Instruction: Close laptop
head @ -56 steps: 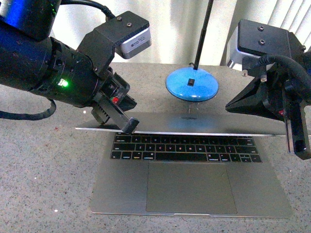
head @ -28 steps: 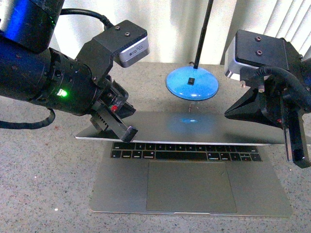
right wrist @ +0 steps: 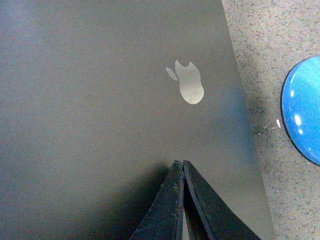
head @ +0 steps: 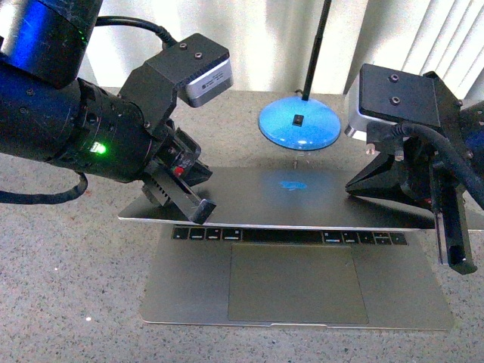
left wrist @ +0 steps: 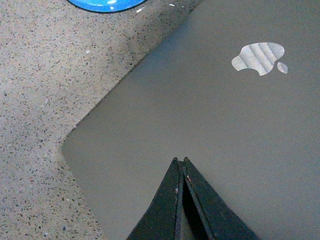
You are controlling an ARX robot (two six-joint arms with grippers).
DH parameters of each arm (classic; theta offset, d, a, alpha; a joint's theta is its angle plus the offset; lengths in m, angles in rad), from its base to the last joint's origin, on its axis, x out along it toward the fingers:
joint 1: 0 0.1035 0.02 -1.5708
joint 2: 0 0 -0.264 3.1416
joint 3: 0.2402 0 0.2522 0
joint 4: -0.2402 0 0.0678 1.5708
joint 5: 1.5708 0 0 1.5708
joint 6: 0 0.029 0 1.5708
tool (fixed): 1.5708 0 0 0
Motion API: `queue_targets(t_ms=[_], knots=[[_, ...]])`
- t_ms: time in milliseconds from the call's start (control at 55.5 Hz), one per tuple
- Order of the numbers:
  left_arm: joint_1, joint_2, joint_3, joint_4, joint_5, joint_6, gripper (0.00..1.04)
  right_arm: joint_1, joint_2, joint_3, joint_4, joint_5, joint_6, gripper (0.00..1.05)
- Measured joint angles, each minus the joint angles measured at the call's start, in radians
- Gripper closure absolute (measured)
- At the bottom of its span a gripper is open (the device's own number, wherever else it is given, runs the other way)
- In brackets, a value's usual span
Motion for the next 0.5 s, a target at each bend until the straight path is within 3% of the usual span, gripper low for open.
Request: queue_targets(t_ms=[505], knots=[[-0.002, 0.031, -0.032, 0.020, 0.000, 0.000, 1.01, 0.016, 0.019, -0.022, 0.027, 0.000, 0.006, 1.02]])
